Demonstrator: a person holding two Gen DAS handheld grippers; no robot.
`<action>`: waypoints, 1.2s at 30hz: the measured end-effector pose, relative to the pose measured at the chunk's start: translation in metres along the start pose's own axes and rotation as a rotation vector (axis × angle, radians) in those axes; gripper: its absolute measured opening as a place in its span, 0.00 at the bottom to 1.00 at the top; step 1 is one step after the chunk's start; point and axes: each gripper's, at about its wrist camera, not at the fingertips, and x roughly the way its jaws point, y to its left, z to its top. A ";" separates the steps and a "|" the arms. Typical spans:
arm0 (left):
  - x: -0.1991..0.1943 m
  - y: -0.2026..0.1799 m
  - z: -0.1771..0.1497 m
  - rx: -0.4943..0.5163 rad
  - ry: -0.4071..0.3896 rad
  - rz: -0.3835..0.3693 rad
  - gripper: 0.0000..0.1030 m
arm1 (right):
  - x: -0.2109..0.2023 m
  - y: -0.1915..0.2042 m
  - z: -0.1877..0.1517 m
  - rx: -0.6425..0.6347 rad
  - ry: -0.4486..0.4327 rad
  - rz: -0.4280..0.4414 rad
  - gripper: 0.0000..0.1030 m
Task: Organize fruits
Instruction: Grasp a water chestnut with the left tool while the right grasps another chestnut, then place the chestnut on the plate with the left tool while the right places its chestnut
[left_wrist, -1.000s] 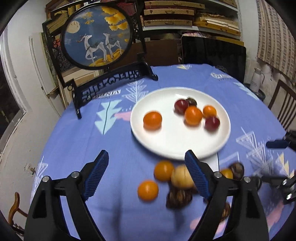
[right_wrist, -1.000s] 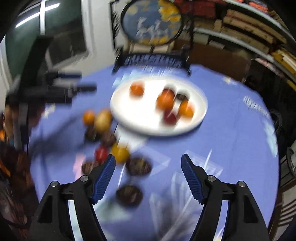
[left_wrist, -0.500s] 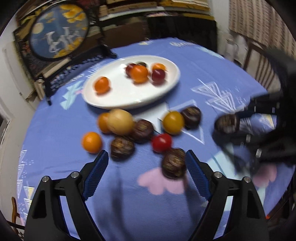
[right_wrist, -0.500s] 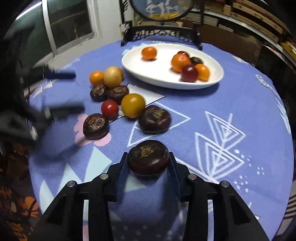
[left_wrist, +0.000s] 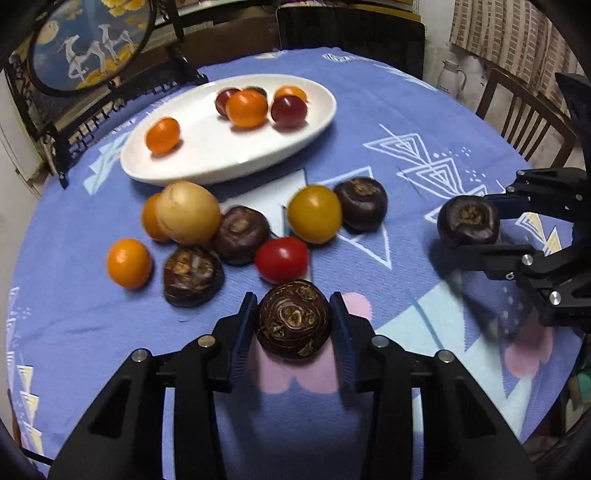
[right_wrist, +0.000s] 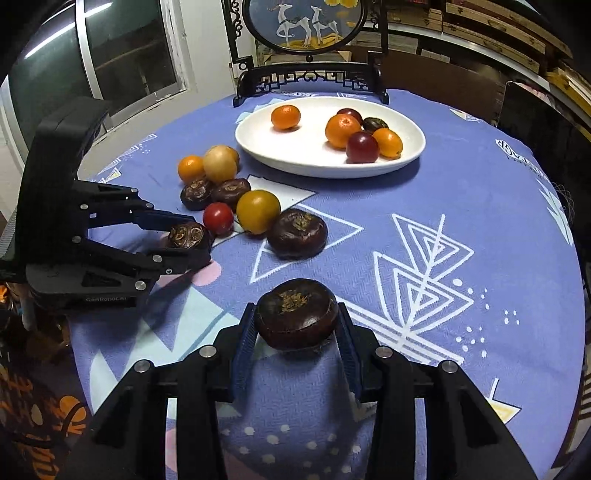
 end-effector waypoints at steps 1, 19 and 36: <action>-0.005 0.003 0.001 -0.003 -0.014 0.004 0.38 | -0.001 0.001 0.001 -0.001 -0.003 0.001 0.41; -0.073 0.061 0.096 -0.090 -0.275 0.239 0.38 | -0.070 0.011 0.111 -0.045 -0.310 -0.012 0.41; -0.022 0.088 0.132 -0.126 -0.248 0.279 0.38 | -0.020 -0.010 0.161 0.001 -0.298 0.013 0.41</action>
